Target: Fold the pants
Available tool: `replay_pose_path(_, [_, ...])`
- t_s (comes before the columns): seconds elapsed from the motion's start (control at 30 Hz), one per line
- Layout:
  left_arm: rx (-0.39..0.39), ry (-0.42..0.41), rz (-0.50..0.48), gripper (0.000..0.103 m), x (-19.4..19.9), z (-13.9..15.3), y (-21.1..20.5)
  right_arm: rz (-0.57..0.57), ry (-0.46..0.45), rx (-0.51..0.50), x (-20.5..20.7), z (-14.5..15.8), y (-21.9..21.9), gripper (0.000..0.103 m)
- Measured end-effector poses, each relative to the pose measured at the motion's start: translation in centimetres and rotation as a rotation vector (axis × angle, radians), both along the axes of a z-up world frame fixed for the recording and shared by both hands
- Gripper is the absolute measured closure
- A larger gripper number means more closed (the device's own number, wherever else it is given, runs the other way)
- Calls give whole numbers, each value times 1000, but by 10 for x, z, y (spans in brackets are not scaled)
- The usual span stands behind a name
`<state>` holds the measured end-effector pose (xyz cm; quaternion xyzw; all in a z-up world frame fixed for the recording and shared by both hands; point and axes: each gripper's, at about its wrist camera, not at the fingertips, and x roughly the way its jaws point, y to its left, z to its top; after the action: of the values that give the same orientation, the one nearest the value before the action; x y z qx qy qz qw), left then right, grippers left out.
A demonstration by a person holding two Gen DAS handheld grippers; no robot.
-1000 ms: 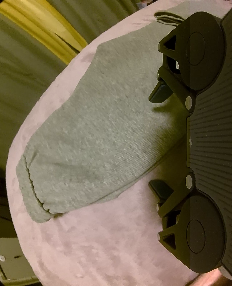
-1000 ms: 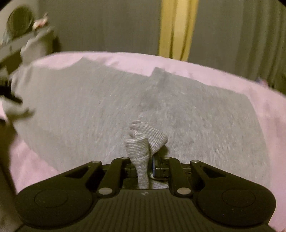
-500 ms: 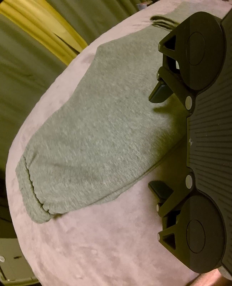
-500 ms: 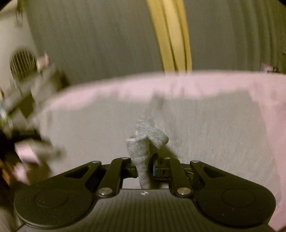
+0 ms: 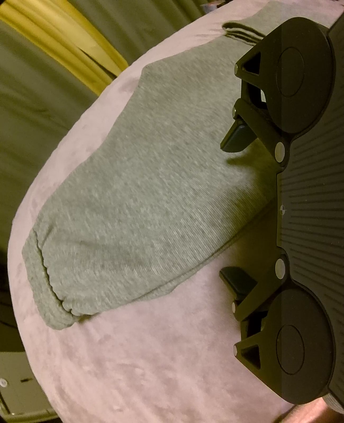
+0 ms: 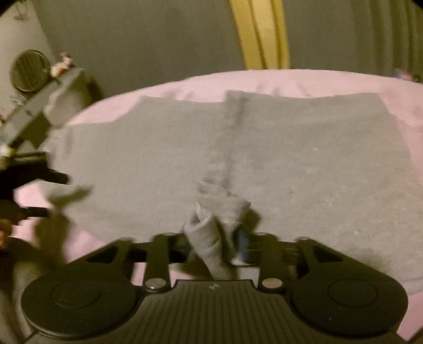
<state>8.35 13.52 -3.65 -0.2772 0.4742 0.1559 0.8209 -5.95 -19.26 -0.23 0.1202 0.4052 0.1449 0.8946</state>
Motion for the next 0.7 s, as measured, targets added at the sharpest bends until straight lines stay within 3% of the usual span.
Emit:
replay_pose_path(0.03, [0, 0, -1, 6, 0, 0, 0, 2, -19, 52, -4, 7, -6, 37])
replay_pose_path(0.13, [-1, 3, -1, 6, 1, -1, 0, -95, -105, 90, -13, 21, -26, 35])
replay_pose_path(0.2, [0, 4, -2, 6, 1, -1, 0, -213, -106, 94, -15, 20, -46, 35])
replay_pose_path(0.3, [-1, 2, -2, 6, 0, -1, 0, -391, 46, 103, -10, 2, -74, 35])
replay_pose_path(0.33, [-1, 0, -2, 6, 0, -1, 0, -424, 128, 107, -7, -8, -81, 43])
replay_pose_path(0.37, [-2, 0, -2, 6, 0, -1, 0, -444, 153, 121, -6, -14, -85, 49])
replay_pose_path(0.5, [8, -14, -3, 6, -1, 0, -2, -444, 114, 204, -12, -2, -94, 50])
replay_pose_path(0.6, [28, -25, -26, 6, -1, 2, -6, -458, 70, 222, -17, 5, -99, 40])
replay_pose_path(0.7, [50, -40, -69, 6, 0, 6, -13, -458, 183, 202, -13, -8, -101, 37])
